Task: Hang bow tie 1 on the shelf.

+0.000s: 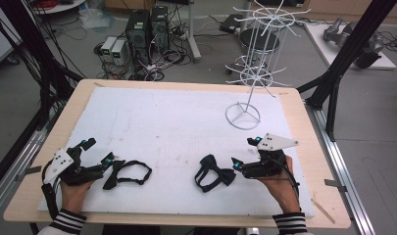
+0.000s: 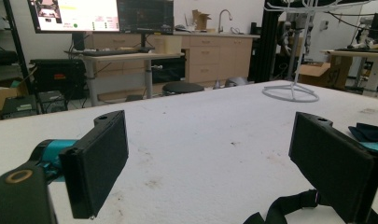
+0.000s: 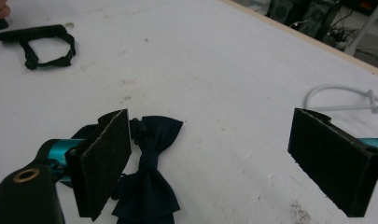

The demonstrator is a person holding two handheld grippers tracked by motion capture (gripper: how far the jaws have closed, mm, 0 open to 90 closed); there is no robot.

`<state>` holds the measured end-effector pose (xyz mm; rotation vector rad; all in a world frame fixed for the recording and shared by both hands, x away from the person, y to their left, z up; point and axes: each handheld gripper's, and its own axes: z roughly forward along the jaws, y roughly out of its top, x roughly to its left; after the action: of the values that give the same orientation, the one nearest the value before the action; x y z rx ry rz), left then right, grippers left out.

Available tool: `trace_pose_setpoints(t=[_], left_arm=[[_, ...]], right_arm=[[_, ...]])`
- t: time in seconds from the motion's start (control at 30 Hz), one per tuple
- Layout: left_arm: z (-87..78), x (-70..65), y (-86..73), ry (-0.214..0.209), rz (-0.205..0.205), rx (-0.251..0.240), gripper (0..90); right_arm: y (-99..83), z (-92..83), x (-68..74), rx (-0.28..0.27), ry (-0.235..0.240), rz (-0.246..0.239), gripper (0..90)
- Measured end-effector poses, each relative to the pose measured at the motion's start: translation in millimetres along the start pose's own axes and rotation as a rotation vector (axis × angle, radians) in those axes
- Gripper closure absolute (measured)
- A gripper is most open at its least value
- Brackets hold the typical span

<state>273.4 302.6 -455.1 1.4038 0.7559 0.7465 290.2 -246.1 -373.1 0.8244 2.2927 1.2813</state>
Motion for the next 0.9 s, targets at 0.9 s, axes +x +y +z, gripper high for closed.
trace_pose_setpoints(t=[0.9], left_arm=[[-0.3, 0.2, 0.0, -0.002, -0.002, -0.001, 12.3]], right_arm=[[26.2, 39.9, 12.9, 0.241, 0.134, -0.066, 16.7]])
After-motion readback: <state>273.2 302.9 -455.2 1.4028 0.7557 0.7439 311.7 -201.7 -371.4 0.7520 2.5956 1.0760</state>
